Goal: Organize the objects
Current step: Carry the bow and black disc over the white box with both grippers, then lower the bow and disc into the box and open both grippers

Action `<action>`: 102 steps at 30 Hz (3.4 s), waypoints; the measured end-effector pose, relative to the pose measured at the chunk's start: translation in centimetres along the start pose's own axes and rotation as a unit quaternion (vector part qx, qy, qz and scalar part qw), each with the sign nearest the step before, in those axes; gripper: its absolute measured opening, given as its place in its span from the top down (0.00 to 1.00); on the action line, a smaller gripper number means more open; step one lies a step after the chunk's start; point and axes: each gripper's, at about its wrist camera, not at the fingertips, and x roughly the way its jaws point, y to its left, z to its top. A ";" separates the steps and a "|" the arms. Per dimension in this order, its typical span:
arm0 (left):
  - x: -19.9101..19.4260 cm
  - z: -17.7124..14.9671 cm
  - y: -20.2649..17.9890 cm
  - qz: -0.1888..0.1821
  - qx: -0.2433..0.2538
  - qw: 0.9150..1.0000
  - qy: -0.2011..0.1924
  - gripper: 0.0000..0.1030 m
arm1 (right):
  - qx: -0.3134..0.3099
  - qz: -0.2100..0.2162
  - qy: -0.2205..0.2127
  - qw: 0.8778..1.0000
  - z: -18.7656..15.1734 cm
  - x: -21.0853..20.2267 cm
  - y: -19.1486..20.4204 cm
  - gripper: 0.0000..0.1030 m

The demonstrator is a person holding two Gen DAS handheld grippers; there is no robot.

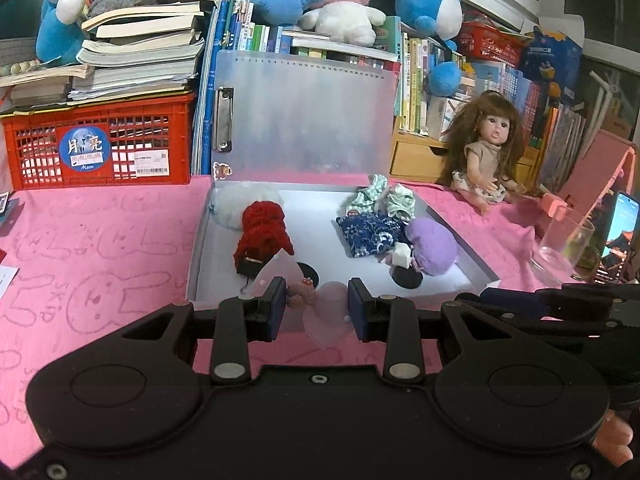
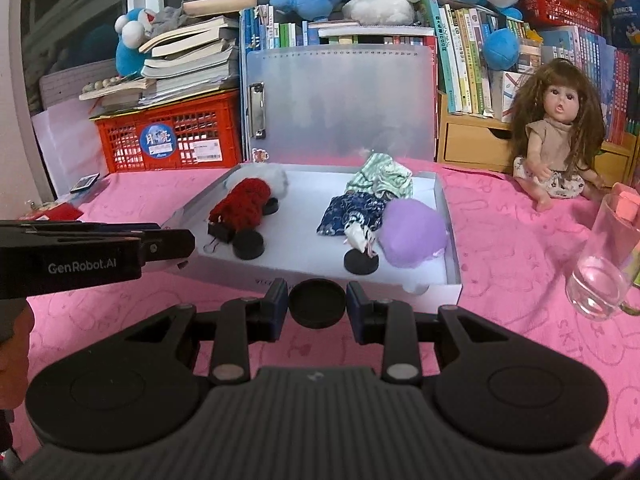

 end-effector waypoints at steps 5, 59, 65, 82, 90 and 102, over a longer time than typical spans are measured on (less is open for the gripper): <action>1.2 0.6 -0.1 0.003 -0.002 1.000 0.004 0.69 | 0.000 -0.006 -0.003 1.000 0.8 0.6 -0.4 0.64; 11.3 2.1 0.3 -0.038 0.005 0.999 0.024 0.76 | 0.165 0.052 0.041 0.984 3.8 9.6 -5.8 0.64; 12.3 1.9 0.5 -0.035 0.003 0.999 0.032 0.77 | 0.165 0.042 0.050 0.984 3.6 10.4 -6.2 0.64; 12.9 1.8 0.1 -0.010 0.003 0.999 0.045 0.78 | 0.180 0.041 0.056 0.981 3.1 10.9 -7.0 0.64; 13.0 1.8 -0.1 -0.003 0.010 0.999 0.046 0.78 | 0.181 0.039 0.054 0.981 3.1 10.7 -6.9 0.63; 12.4 1.8 -0.4 0.002 0.012 0.999 0.047 0.74 | 0.187 0.043 0.045 0.980 2.9 9.7 -7.0 0.53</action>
